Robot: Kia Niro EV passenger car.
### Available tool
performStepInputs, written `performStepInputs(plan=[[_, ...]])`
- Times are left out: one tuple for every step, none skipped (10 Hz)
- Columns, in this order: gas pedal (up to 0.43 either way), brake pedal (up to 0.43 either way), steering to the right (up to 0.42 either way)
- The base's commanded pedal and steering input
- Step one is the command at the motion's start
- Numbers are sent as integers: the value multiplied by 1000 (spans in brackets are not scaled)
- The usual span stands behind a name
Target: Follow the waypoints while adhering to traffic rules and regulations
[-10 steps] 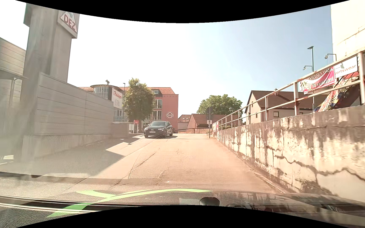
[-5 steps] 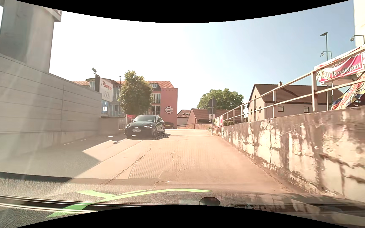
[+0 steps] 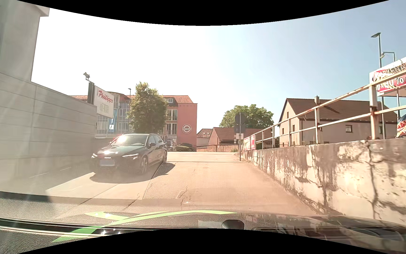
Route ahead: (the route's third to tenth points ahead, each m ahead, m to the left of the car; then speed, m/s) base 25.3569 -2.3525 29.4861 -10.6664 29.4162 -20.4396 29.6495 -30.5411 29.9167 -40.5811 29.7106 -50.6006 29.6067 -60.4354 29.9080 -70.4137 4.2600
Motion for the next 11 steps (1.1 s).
performStepInputs(plan=[[130, 0, -6], [130, 0, -7], [118, 0, -10], [118, 0, -17], [118, 0, -21], [118, 0, -21], [110, 0, -21], [110, 0, -22], [110, 0, -21], [110, 0, -22], [110, 0, -22]])
